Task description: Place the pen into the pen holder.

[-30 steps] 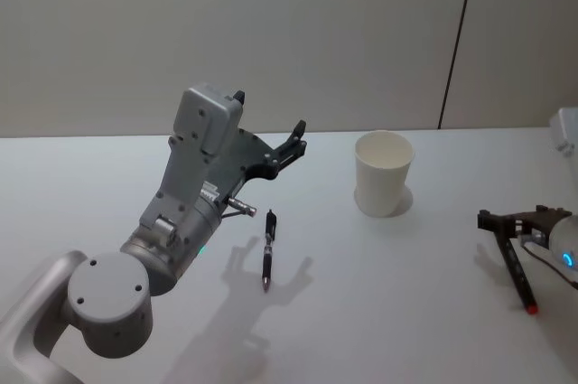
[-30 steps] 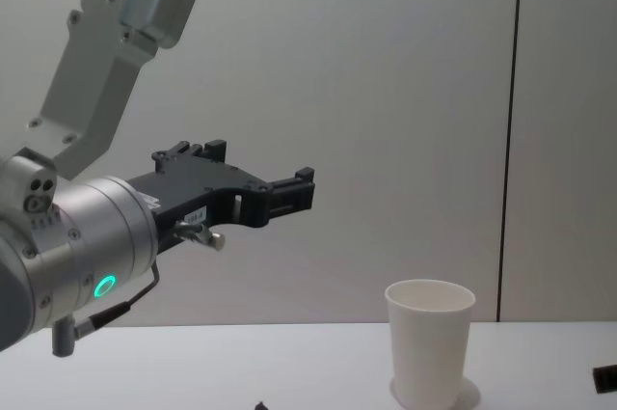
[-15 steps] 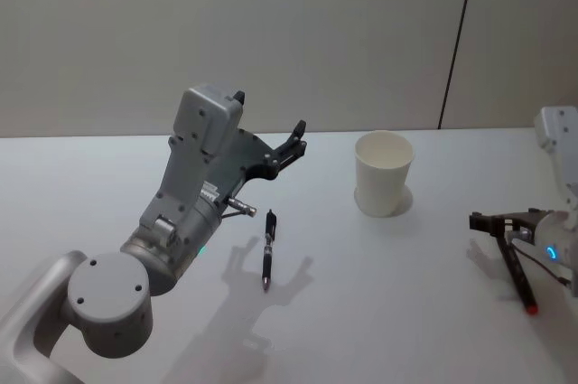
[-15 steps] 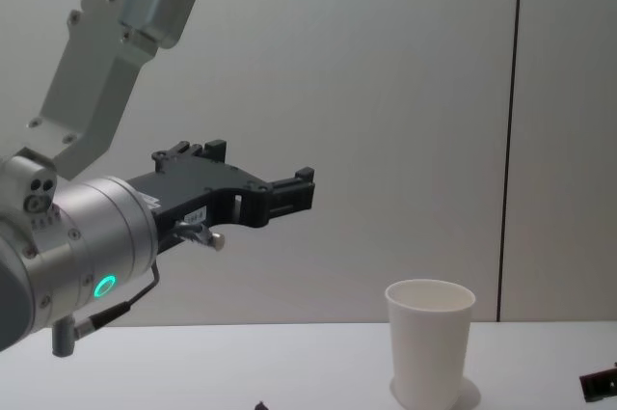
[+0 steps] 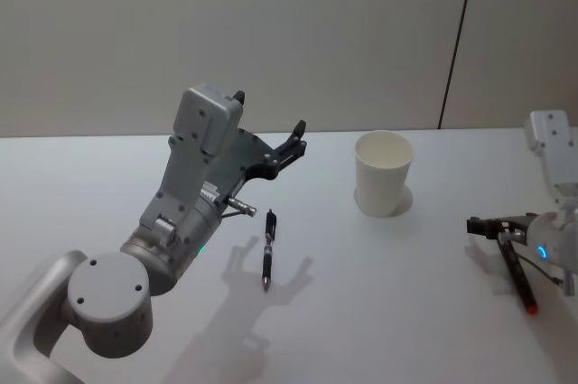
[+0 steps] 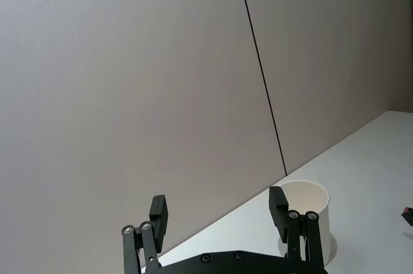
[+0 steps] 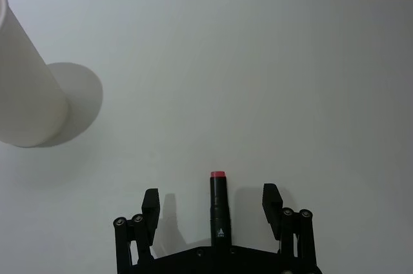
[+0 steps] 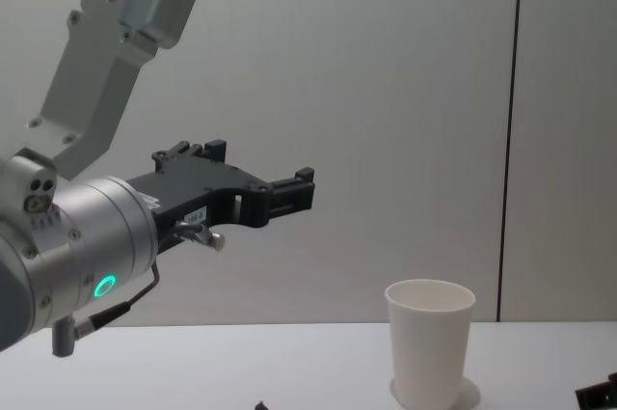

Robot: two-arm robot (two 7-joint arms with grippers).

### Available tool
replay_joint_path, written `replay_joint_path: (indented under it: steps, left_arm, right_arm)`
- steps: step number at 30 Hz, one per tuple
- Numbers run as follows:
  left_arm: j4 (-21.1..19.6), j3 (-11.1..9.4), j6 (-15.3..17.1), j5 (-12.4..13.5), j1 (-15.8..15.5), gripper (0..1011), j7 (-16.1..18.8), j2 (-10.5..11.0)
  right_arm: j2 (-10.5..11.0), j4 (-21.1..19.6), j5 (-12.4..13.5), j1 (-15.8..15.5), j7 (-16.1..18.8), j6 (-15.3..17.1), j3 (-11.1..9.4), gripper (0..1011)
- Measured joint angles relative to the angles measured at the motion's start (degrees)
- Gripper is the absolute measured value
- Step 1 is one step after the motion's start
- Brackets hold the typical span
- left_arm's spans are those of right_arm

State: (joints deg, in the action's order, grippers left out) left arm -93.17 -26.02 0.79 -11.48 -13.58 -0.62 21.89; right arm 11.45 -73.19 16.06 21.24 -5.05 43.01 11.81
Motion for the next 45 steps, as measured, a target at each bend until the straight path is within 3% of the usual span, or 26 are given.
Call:
replay_joint_path:
  steps: [22,34,37,45]
  left_arm:
    - [0.00,0.00,0.00,0.00,0.00,1003,0.00,0.00]
    - [0.00,0.00,0.00,0.00,0.00,1003,0.00,0.00]
    - [0.00,0.00,0.00,0.00,0.00,1003,0.00,0.00]
    - [0.00,0.00,0.00,0.00,0.00,1003,0.00,0.00]
  right_arm:
    - [-0.90,2.92,-1.90,1.21,-0.06,-0.13,-0.11,998]
    - [-1.09,3.18,-2.40,0.96,0.07,0.12,-0.35,720]
    - [-1.14,3.39,-2.50,0.86,0.05,0.16,-0.42,580]
    - [-1.26,4.00,-2.63,0.63,-0.10,0.14,-0.62,332]
